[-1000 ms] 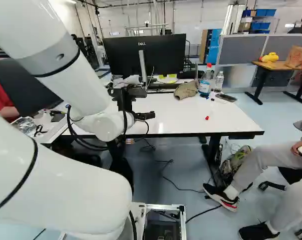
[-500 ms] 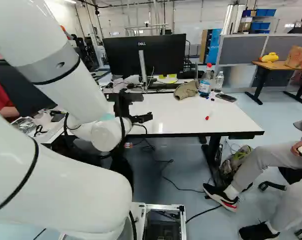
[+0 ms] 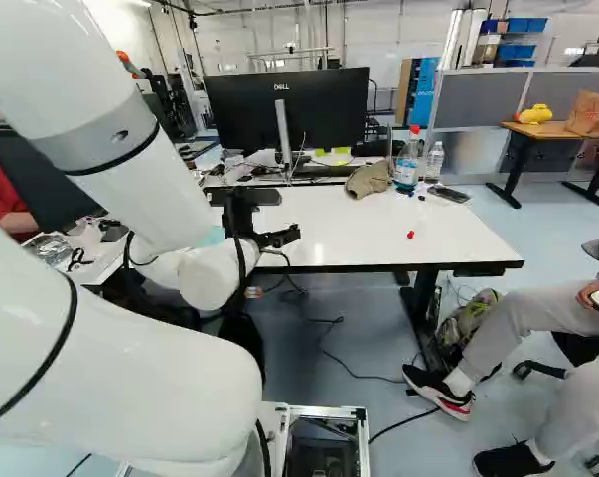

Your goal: Clean the table with the green towel

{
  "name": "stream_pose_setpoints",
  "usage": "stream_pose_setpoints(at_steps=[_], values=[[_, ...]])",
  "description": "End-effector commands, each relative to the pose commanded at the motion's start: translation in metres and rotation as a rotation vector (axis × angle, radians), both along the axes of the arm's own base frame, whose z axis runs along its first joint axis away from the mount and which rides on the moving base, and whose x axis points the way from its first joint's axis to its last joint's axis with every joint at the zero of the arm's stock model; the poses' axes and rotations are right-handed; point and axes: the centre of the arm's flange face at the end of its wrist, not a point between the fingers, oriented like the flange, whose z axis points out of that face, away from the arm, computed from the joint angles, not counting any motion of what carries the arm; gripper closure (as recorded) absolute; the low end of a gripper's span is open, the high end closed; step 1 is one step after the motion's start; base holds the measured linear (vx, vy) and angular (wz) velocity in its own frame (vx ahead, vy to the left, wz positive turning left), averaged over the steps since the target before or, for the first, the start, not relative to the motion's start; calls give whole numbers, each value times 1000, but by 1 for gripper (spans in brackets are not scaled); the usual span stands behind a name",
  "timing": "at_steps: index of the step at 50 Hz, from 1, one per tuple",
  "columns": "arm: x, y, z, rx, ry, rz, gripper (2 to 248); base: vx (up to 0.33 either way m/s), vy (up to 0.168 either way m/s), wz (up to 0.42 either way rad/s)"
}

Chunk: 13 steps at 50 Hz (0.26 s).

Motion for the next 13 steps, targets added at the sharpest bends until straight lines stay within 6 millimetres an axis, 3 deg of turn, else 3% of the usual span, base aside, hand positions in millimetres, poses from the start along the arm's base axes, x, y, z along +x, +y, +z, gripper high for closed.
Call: stream_pose_setpoints(at_steps=[13], values=[[0,0,0,0,0,0,3,0,0,0]])
